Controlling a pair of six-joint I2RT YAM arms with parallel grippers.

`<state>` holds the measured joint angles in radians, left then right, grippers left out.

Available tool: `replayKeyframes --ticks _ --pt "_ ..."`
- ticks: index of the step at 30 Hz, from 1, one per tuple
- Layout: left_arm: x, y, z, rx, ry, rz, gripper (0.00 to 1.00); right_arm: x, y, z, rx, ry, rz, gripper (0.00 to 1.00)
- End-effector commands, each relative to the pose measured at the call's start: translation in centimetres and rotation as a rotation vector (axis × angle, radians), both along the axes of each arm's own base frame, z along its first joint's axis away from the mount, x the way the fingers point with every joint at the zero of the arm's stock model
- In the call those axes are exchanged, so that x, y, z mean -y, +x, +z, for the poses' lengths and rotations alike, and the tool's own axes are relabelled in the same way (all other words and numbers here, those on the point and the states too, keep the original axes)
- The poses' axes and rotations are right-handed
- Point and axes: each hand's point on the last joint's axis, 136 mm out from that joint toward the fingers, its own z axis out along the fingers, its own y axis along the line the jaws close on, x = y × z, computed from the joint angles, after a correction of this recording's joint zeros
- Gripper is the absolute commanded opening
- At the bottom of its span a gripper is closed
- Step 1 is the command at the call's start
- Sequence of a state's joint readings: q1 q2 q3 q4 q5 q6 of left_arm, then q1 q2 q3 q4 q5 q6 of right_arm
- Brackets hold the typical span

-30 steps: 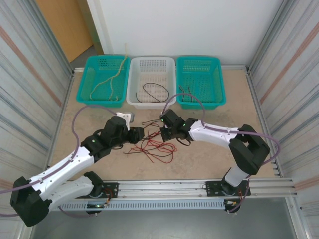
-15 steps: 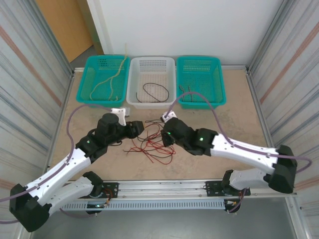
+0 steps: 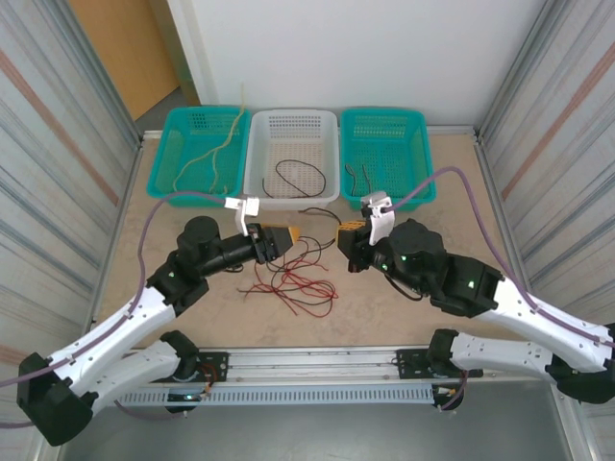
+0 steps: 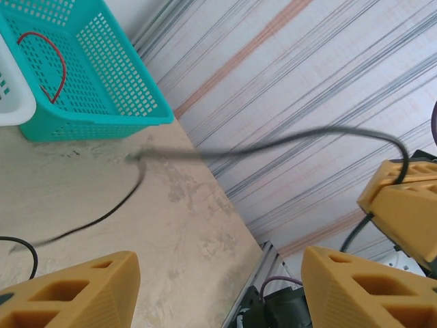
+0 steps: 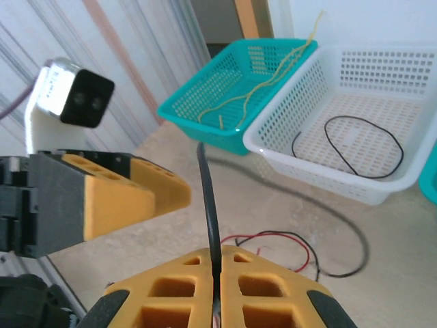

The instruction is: Untangle the cables

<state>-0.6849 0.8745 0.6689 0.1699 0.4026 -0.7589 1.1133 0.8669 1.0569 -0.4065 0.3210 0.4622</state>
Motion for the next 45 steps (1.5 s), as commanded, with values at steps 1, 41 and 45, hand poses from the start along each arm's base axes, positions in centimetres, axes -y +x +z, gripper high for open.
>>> replayKeyframes --ticks 1,41,45 --pt "0.4 -0.3 2.4 0.090 -0.019 -0.040 0.65 0.2 -0.9 1.6 0.005 0.043 0.034 0.08" --pt "0.7 -0.1 5.8 0.585 0.359 -0.130 0.42 -2.4 -4.1 4.3 -0.031 0.167 0.259 0.06" --pt "1.0 0.2 5.7 0.581 0.360 -0.131 0.28 -2.4 -4.1 4.3 -0.031 0.172 0.259 0.06"
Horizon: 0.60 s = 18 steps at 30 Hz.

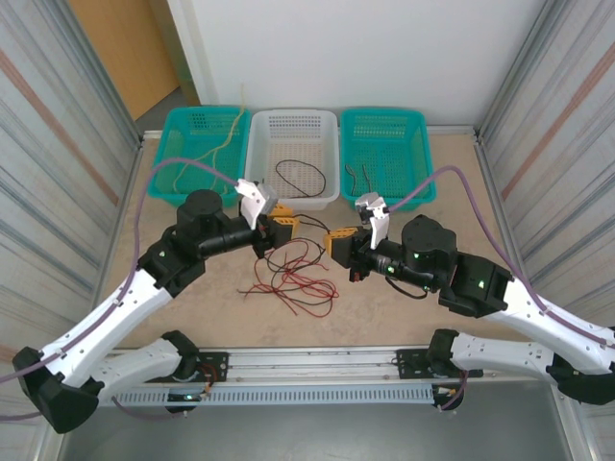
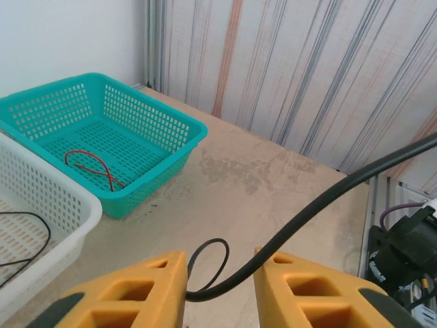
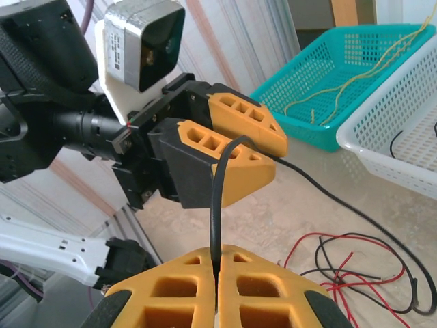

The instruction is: Untangle the cables

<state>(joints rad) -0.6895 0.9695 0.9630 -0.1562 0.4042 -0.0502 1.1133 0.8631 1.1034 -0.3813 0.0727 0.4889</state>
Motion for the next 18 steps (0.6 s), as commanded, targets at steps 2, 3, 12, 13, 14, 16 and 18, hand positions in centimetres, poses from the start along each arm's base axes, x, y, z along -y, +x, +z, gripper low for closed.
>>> replayKeyframes --ticks 2,3,12,13,14,16,18 --pt "0.5 -0.3 2.1 0.046 -0.035 -0.035 0.25 0.1 -0.6 1.6 0.009 0.062 0.022 0.06" --pt "0.6 -0.3 2.1 0.045 -0.036 -0.038 0.24 0.1 -0.6 1.6 0.009 0.062 0.022 0.06" --pt "0.6 0.2 2.8 0.059 -0.067 -0.016 0.08 0.4 -0.5 1.3 0.006 0.058 0.005 0.06" --pt "0.5 0.4 2.9 0.059 -0.074 -0.001 0.07 0.5 -0.4 1.2 0.006 0.058 0.001 0.07" --pt "0.3 0.7 3.0 0.059 -0.081 0.017 0.05 0.6 -0.4 1.2 0.008 0.057 -0.006 0.07" --pt "0.1 1.1 3.1 0.052 -0.088 0.051 0.00 0.9 -0.3 1.2 0.011 0.058 -0.017 0.07" --pt "0.0 1.4 3.1 0.038 -0.090 0.070 0.00 1.1 -0.2 1.2 0.012 0.056 -0.027 0.08"
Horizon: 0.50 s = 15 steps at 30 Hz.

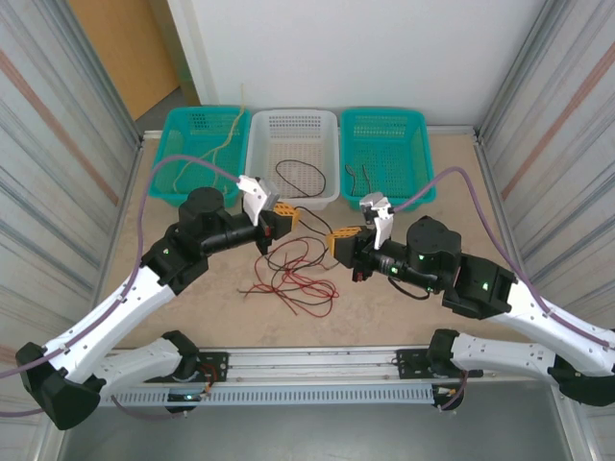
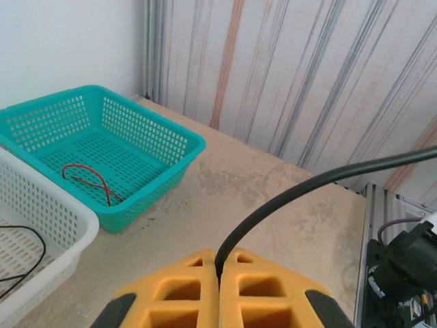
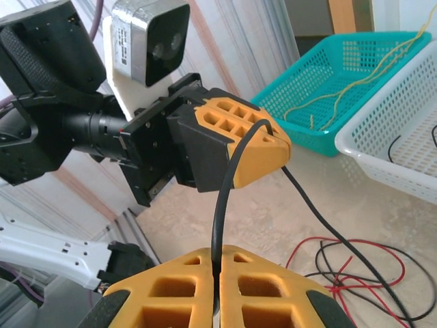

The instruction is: Untangle the cables

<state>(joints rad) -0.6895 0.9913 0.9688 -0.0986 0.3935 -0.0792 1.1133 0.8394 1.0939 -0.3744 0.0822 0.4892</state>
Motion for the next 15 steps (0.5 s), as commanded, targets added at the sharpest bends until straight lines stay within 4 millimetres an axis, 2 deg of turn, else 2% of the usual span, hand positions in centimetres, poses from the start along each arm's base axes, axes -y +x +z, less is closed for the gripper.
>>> replayKeyframes --ticks 1,3,5,7,9,13,15 --pt "-0.4 0.7 2.4 0.020 -0.058 0.056 0.00 0.7 0.0 0.8 0.002 0.037 -0.025 0.09" --pt "-0.4 0.7 2.9 0.008 -0.078 0.060 0.00 0.9 0.2 0.8 0.002 0.029 -0.039 0.12" --pt "-0.7 0.9 3.7 0.002 -0.105 0.085 0.00 1.1 0.5 0.7 -0.001 0.020 -0.063 0.21" --pt "-1.3 1.4 4.6 -0.008 -0.127 0.136 0.00 1.1 0.8 0.4 -0.005 0.008 -0.077 0.23" --pt "-1.9 1.8 5.4 -0.018 -0.143 0.178 0.00 1.1 0.8 0.4 -0.003 0.006 -0.079 0.30" --pt "-4.4 4.2 6.1 -0.085 -0.133 0.390 0.00 1.6 1.5 0.2 -0.002 -0.005 -0.127 0.58" --pt "-6.4 5.7 5.7 -0.154 -0.132 0.516 0.00 2.0 1.8 0.0 -0.002 -0.012 -0.158 0.64"
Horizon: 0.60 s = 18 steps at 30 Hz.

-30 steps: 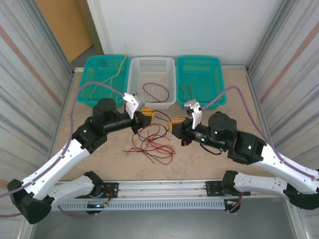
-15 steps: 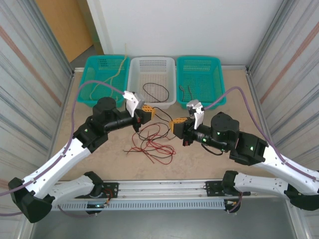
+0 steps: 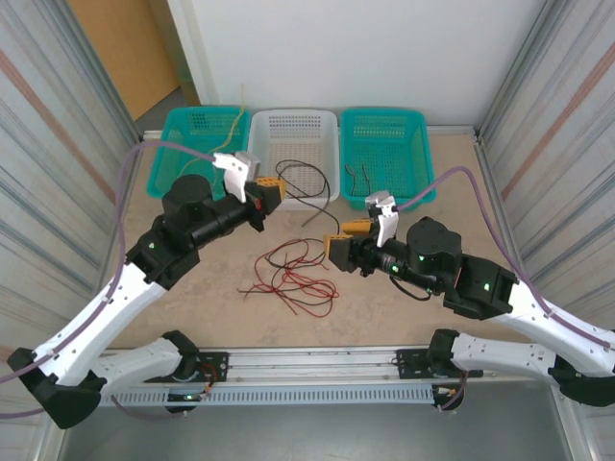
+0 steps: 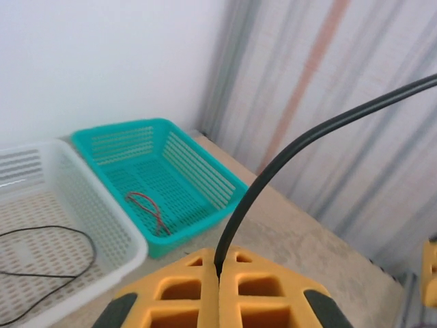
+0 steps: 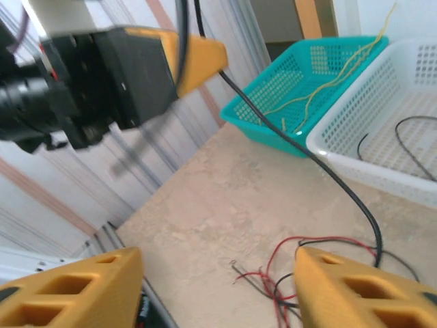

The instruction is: Untangle the cables

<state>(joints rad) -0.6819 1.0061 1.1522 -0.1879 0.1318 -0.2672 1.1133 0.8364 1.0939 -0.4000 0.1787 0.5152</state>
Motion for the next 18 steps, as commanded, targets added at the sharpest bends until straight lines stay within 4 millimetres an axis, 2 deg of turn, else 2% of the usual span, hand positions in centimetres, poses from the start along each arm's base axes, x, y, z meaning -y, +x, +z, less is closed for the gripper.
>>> replayKeyframes --ticks 1,4,11,18 --pt "-4.0 2.8 -0.6 -0.147 -0.036 0.242 0.00 1.0 0.7 0.3 0.010 -0.001 -0.066 0.66" --pt "-5.1 3.4 -0.8 -0.197 -0.090 0.263 0.00 1.1 0.8 0.1 0.002 -0.010 -0.078 0.68" --pt "-5.5 3.9 -1.1 -0.206 -0.084 0.294 0.00 1.4 1.2 -0.3 -0.002 -0.023 -0.103 0.70" --pt "-6.1 7.2 -1.1 -0.250 -0.100 0.375 0.00 1.6 1.6 -1.5 -0.028 -0.046 -0.136 0.70"
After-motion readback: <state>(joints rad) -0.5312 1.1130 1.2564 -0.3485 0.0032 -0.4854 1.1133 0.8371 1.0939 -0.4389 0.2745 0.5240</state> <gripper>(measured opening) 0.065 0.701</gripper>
